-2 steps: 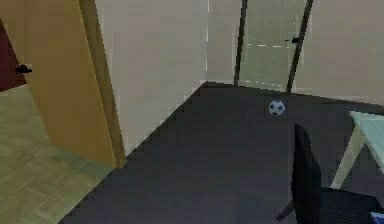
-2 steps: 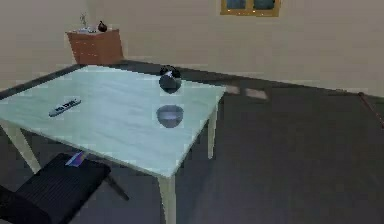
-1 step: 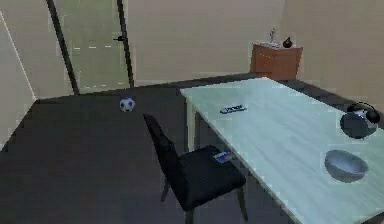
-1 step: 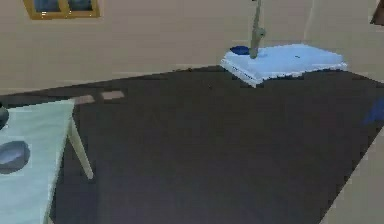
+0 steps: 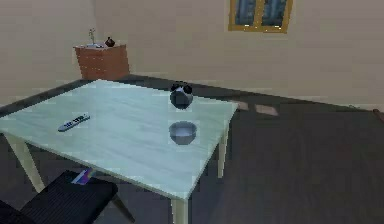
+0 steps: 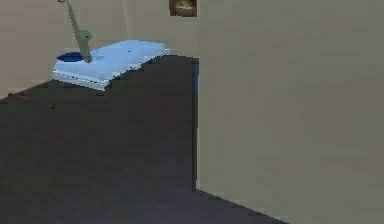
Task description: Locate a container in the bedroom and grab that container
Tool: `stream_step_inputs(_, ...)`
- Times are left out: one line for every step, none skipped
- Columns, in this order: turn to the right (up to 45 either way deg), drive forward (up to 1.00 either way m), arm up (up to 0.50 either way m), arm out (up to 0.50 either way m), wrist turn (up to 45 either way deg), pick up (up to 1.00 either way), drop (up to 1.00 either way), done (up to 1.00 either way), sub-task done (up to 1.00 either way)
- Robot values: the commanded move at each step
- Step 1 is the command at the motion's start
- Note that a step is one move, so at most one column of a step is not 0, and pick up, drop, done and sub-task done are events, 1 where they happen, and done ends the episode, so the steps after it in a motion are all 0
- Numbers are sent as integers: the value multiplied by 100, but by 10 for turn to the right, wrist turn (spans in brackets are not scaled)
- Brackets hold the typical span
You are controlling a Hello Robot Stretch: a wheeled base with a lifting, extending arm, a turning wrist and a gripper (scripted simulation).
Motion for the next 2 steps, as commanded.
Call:
stream_step_inputs(210, 0, 0, 0, 0, 0, 0, 0, 0)
stream_step_inputs(0, 100, 0, 0, 0, 0, 0, 0, 0)
